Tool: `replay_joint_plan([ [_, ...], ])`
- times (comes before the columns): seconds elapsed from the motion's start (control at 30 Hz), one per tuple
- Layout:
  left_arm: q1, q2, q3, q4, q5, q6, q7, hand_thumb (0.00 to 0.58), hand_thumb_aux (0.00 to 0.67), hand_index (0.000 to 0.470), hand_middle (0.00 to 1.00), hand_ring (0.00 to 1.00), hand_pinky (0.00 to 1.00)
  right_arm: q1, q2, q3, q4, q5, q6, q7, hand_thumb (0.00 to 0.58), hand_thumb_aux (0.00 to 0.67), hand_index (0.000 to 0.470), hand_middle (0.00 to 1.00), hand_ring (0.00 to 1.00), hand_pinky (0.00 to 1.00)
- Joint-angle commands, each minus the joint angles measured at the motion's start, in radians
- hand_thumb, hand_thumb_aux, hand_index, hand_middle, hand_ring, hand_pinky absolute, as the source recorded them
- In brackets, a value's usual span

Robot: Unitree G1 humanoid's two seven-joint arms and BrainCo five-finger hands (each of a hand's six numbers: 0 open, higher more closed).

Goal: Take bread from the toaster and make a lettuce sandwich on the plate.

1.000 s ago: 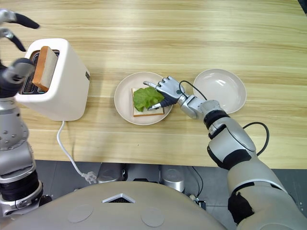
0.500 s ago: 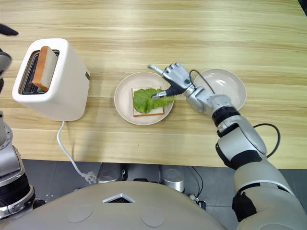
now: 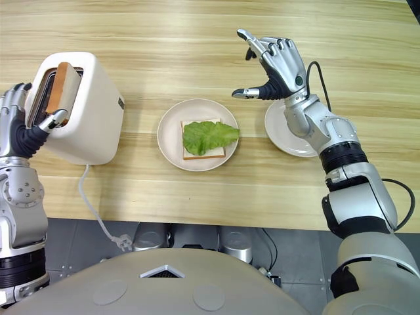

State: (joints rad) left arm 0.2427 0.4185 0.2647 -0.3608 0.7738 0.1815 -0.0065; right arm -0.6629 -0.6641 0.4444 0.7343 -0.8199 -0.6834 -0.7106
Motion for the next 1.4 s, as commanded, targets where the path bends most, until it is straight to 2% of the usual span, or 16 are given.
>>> replay_joint_plan([
  [0.03, -0.016, 0.013, -0.031, 0.022, 0.014, 0.015, -0.003, 0.0, 0.0, 0.0, 0.0, 0.0, 0.0, 0.01, 0.015, -0.013, -0.006, 0.0, 0.0, 0.021, 0.0, 0.0, 0.0, 0.0, 0.0, 0.0],
  [0.2, -0.028, 0.022, -0.057, 0.018, 0.022, 0.015, -0.013, 0.0, 0.0, 0.0, 0.0, 0.0, 0.0, 0.014, 0.019, -0.021, 0.0, 0.0, -0.001, 0.021, 0.0, 0.0, 0.0, 0.0, 0.0, 0.0],
  [0.23, -0.031, 0.025, -0.059, 0.018, 0.023, 0.015, -0.014, 0.087, 0.053, 0.036, 0.0, 0.0, 0.0, 0.016, 0.019, -0.023, 0.0, 0.0, 0.0, 0.021, 0.0, 0.0, 0.0, 0.0, 0.0, 0.0],
  [0.27, -0.034, 0.027, -0.06, 0.019, 0.025, 0.016, -0.013, 0.462, 0.368, 0.253, 0.0, 0.0, 0.0, 0.017, 0.02, -0.025, 0.0, 0.001, -0.001, 0.022, 0.0, 0.0, 0.0, 0.0, 0.0, 0.0],
  [0.3, -0.038, 0.03, -0.061, 0.02, 0.026, 0.016, -0.012, 0.462, 0.368, 0.253, 0.0, 0.0, 0.0, 0.019, 0.02, -0.028, 0.0, 0.002, -0.001, 0.023, 0.0, 0.0, 0.0, 0.0, 0.0, 0.0],
  [0.33, -0.04, 0.033, -0.062, 0.022, 0.028, 0.017, -0.012, 0.58, 0.67, 0.46, 0.0, 0.0, 0.0, 0.02, 0.02, -0.029, 0.0, 0.002, -0.001, 0.023, 0.0, 0.0, 0.0, 0.0, 0.0, 0.0],
  [0.77, -0.061, 0.055, -0.08, 0.042, 0.027, 0.024, 0.008, 0.58, 0.67, 0.46, 0.0, 0.0, 0.0, 0.035, 0.038, -0.034, 0.016, -0.003, 0.0, 0.027, 0.0, 0.0, 0.0, 0.0, 0.0, 0.0],
  [1.0, -0.115, 0.087, -0.066, 0.025, 0.035, 0.008, 0.03, 0.58, 0.67, 0.46, 0.0, 0.0, 0.0, 0.036, 0.054, -0.028, 0.031, -0.009, 0.005, 0.024, 0.0, 0.0, 0.0, 0.0, 0.0, 0.0],
  [1.03, -0.132, 0.093, -0.056, 0.006, 0.035, 0.004, 0.042, 0.58, 0.67, 0.46, 1.0, 1.0, 1.0, 0.035, 0.056, -0.028, 0.033, -0.01, 0.005, 0.023, 0.0, 0.0, 0.0, 0.0, 0.0, 0.0],
  [1.4, -0.293, 0.124, 0.028, -0.154, 0.048, -0.074, 0.162, 0.58, 0.67, 0.46, 1.0, 1.0, 1.0, 0.032, 0.079, -0.022, 0.06, -0.02, 0.005, 0.015, 0.0, 0.0, 0.0, 0.0, 0.0, 0.0],
])
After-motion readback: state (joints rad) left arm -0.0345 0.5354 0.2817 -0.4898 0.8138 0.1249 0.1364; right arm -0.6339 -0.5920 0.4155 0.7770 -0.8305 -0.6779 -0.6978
